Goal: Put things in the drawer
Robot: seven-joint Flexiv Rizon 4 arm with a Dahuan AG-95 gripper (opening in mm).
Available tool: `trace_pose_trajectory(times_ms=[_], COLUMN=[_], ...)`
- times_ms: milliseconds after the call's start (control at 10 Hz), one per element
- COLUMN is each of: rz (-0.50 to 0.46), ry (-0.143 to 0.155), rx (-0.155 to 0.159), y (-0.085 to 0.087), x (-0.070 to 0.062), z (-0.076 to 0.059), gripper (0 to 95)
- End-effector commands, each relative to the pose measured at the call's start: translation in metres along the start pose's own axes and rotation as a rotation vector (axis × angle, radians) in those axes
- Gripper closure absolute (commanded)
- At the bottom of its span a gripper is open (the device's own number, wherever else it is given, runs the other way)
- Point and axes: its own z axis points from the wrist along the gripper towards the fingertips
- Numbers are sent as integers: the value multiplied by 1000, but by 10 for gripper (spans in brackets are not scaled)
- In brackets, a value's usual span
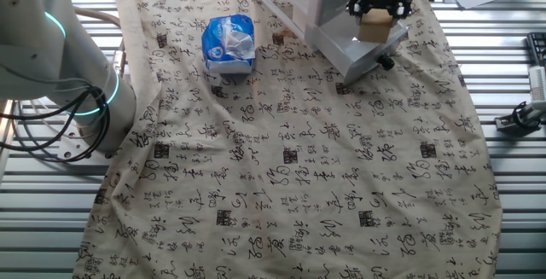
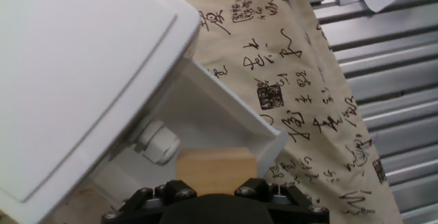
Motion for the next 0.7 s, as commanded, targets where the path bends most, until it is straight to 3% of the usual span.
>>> trace_pose_trajectory(times_ms=[100, 700], rz=[-49, -168], ry=[1, -9], rx=[2, -14], y=[-1, -2], x=[1, -2], z=[2, 9], gripper=[950, 950])
